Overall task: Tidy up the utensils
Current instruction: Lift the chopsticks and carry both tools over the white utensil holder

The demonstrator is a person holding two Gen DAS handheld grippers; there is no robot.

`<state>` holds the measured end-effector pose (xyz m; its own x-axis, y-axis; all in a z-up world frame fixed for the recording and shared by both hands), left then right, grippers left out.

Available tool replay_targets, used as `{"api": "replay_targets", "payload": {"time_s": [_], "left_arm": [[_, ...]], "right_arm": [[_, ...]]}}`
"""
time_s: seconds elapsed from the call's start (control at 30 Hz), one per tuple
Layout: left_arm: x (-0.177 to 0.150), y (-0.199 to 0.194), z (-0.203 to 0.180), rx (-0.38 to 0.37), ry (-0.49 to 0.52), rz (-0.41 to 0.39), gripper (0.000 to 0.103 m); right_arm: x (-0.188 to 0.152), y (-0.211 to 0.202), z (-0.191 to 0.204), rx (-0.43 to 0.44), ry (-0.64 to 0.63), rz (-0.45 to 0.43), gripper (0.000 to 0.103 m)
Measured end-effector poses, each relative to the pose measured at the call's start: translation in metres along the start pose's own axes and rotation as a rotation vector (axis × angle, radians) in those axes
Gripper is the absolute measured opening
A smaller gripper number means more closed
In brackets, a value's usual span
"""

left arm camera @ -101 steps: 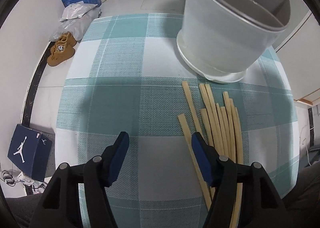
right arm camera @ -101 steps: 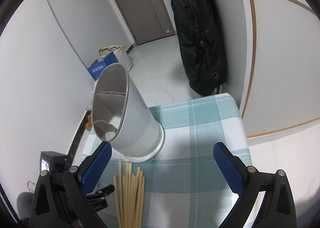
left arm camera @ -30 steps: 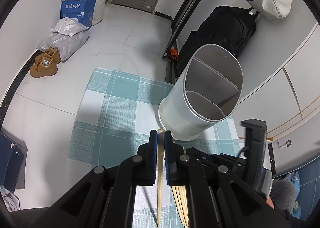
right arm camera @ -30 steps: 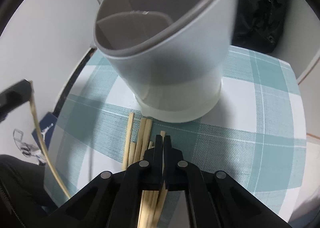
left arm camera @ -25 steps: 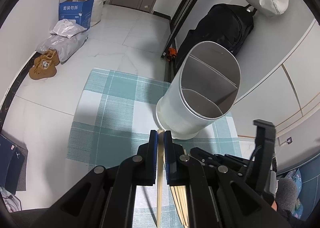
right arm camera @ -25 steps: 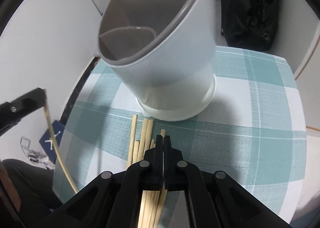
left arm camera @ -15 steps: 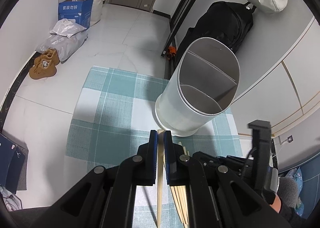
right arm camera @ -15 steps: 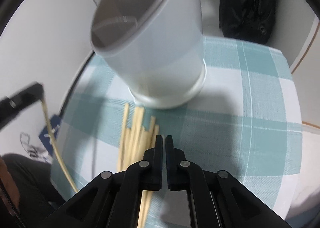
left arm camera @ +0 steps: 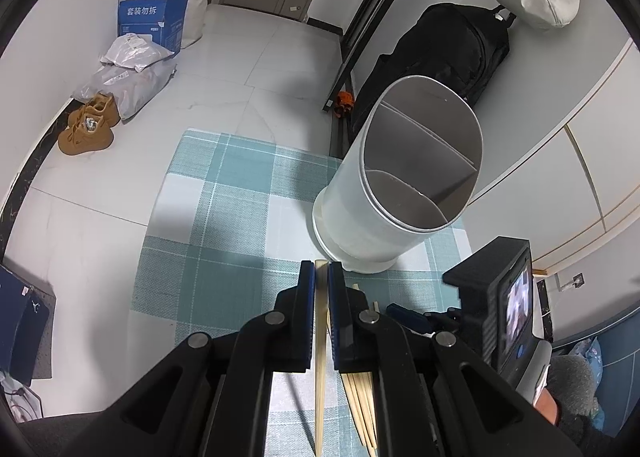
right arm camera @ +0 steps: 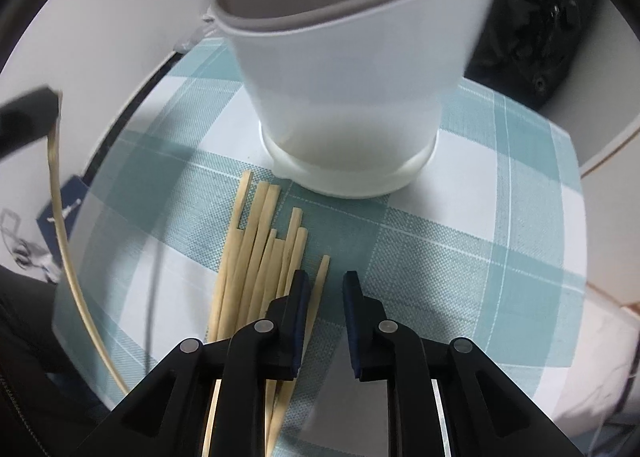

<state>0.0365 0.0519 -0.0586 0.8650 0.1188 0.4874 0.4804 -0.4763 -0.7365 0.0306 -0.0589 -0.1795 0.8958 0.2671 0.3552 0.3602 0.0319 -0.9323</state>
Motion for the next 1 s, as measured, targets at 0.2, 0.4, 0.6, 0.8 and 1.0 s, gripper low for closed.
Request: {"api": "replay_targets", "payload": {"time_s": [0.2,0.4,0.6,0.8,1.0], "left_arm": [[-0.001,0.000,0.002,0.007,0.001,-0.001,0.003],[0.001,0.000,-0.001,0.015,0.021,-0.008,0.003],[0.003,-0.007,-0.016,-0.001,0.078,-0.028,0.003],[0.006,-0.018,-0.040,-0.041,0.162,-0.058,0.003],[0.007,-0.026,-0.062,-0.051,0.239,-0.069,0.003]], "right_arm": [[-0.003,-0.005,0.007,-0.021,-0.004,-0.033,0.008],[-0.016,-0.020,-0.021,0.064,0.119,-0.097,0.004],[-0.018,-0.064,-0.044,0.135,0.210,-0.230,0.004],[-0.028,-0.109,-0.054,0.168,0.237,-0.401,0.004],[-0.015,-0.139,-0.064,0.188,0.229,-0.494,0.004]]}}
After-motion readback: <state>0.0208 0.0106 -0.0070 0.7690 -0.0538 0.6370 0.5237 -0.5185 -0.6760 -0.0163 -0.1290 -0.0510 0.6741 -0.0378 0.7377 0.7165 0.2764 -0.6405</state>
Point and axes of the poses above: each gripper's, at about its wrist camera, not at the fingertips, and y roughly the way its jaws point, z to its left, x to its top, the point moved 4 cm from there along y, roughly the way its jaws point, and after that the axes turned 6 degrees about -x, right-handed, at the moved point
